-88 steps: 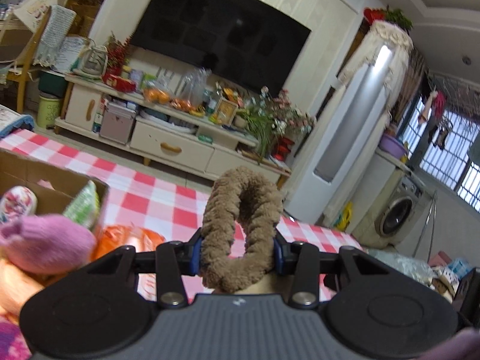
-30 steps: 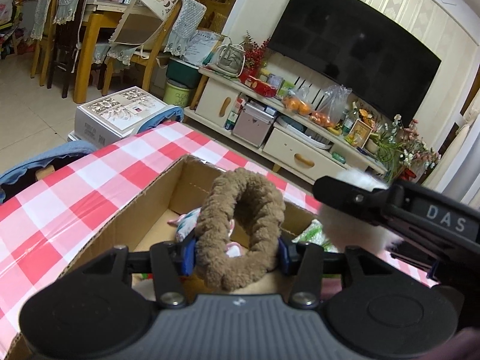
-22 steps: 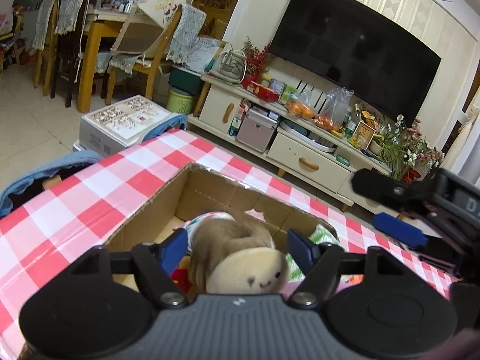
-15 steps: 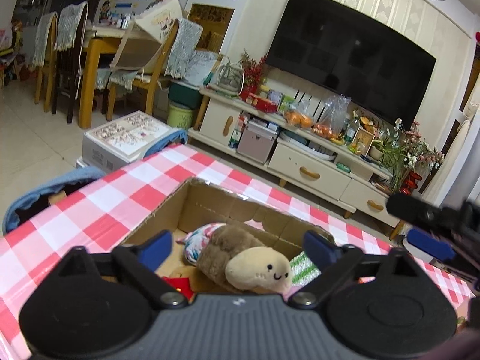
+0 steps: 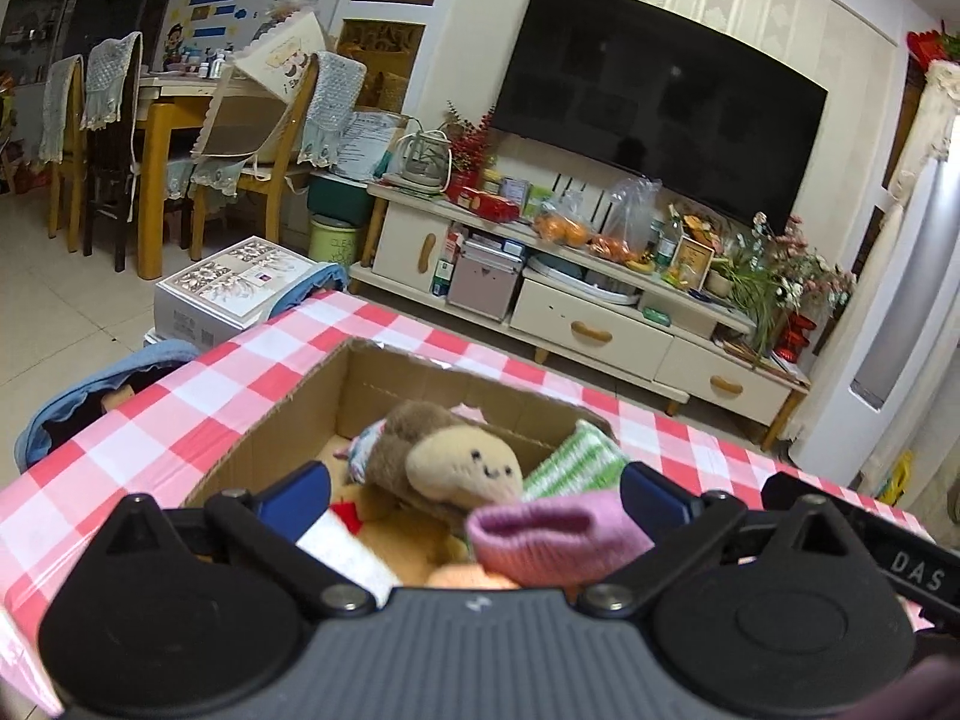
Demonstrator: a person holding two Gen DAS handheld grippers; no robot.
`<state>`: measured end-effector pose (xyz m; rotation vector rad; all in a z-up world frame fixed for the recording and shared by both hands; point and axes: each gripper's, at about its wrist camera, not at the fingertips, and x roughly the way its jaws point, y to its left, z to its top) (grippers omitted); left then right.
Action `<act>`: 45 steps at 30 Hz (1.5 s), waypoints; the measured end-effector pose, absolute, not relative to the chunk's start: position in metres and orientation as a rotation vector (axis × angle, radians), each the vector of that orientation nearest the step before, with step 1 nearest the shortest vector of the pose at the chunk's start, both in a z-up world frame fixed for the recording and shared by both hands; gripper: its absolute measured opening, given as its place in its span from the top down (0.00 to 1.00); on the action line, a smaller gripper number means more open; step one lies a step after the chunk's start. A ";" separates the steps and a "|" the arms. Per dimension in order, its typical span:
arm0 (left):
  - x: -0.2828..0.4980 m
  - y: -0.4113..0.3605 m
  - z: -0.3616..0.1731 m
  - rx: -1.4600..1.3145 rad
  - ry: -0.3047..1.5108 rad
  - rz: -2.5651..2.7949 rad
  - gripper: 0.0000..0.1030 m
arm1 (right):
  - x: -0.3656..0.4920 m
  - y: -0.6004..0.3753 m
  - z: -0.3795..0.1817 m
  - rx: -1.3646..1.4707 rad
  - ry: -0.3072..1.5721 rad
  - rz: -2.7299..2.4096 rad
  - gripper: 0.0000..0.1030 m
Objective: Organize soft objects
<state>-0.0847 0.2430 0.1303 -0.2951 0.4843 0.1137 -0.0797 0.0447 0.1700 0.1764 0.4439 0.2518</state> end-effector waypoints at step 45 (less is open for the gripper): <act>-0.227 0.198 0.161 -0.097 0.436 0.149 0.01 | -0.227 0.040 0.181 0.041 0.418 0.207 0.00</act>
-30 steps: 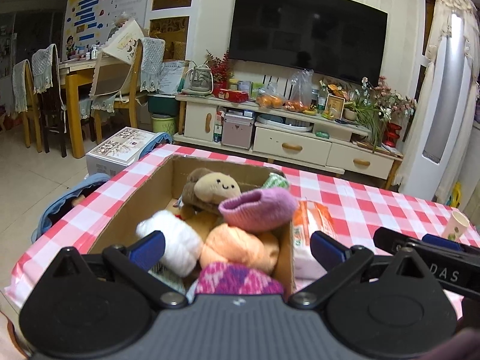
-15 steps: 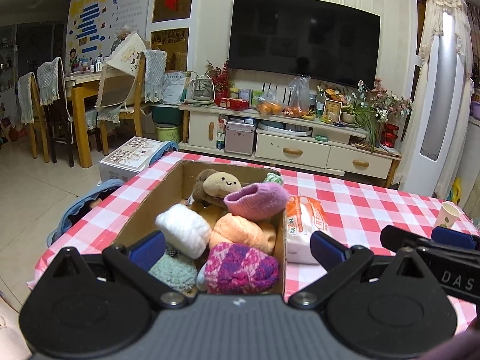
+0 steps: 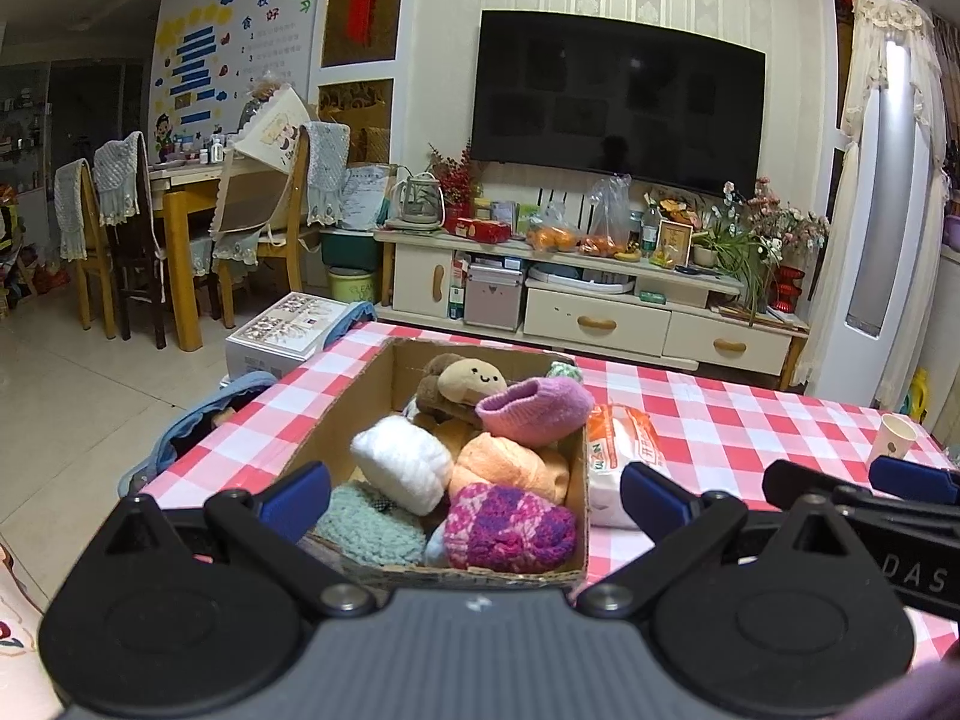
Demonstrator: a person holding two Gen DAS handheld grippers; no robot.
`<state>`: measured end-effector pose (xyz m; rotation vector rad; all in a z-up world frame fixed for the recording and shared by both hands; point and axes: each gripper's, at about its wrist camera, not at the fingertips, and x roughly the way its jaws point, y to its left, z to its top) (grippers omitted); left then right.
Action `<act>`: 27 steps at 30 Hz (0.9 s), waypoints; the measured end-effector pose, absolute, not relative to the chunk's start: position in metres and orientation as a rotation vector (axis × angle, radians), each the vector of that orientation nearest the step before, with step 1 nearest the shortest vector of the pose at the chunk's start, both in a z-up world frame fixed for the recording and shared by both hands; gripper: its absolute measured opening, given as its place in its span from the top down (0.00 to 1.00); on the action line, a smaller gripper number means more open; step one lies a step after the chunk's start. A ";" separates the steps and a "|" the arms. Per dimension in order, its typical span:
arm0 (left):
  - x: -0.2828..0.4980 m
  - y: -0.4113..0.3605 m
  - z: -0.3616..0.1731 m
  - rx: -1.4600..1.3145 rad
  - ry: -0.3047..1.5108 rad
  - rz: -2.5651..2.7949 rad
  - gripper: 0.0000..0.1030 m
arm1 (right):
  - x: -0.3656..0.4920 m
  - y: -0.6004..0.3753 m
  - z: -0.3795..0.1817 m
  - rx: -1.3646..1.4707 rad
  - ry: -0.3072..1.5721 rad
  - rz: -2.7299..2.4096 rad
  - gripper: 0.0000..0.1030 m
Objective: Organize soft objects
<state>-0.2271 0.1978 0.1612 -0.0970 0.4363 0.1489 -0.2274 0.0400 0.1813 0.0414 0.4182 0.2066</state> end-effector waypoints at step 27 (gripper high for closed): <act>-0.243 0.204 0.160 -0.113 0.390 0.149 0.01 | -0.236 0.049 0.176 0.010 0.413 0.205 0.00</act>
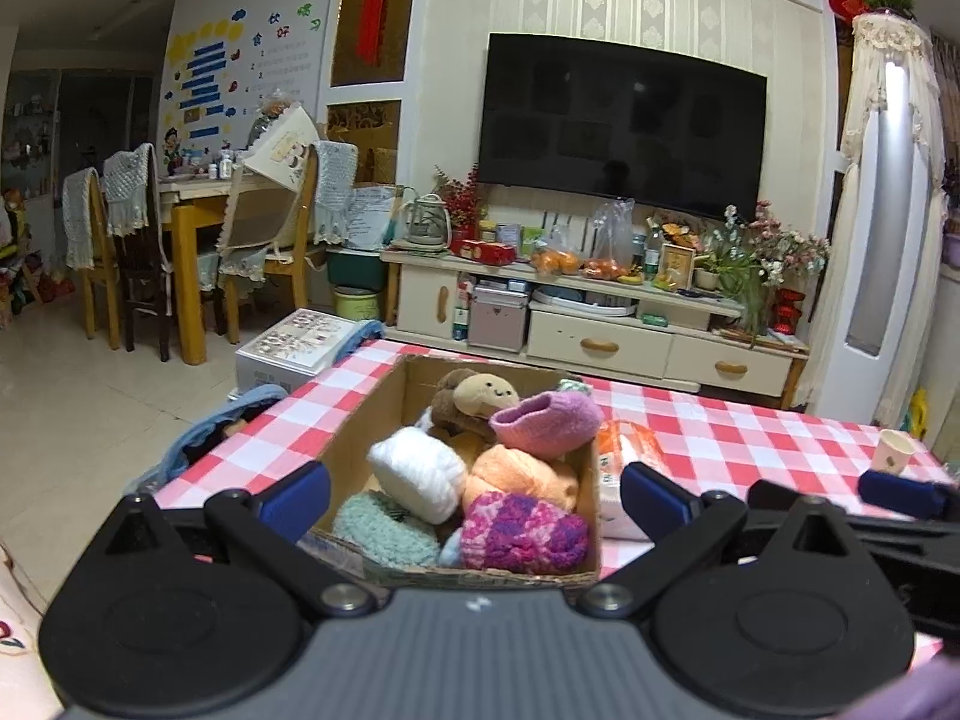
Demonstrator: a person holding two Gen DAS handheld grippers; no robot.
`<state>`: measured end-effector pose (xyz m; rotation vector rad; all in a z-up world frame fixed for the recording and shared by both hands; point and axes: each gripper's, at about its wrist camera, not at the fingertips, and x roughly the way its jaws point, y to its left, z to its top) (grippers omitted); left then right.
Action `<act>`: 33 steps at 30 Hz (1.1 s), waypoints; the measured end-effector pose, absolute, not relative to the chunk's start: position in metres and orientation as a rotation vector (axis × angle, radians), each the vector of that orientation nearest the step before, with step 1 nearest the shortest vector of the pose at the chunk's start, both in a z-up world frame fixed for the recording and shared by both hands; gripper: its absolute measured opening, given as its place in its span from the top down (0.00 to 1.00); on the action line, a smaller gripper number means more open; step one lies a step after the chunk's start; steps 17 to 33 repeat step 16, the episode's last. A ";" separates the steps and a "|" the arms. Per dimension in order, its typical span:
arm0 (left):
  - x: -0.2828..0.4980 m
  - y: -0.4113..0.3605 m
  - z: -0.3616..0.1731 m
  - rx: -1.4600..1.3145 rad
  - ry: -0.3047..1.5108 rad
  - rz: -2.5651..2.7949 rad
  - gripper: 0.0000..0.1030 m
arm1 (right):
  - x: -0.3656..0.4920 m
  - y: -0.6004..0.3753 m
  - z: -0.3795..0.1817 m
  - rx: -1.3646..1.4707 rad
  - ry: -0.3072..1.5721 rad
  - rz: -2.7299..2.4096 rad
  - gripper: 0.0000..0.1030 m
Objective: Organize soft objects
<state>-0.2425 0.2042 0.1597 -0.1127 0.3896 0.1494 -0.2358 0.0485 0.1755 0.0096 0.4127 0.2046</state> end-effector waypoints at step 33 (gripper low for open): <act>-0.202 0.157 0.142 -0.061 0.456 0.123 0.01 | -0.221 -0.017 0.151 0.091 0.385 0.098 0.00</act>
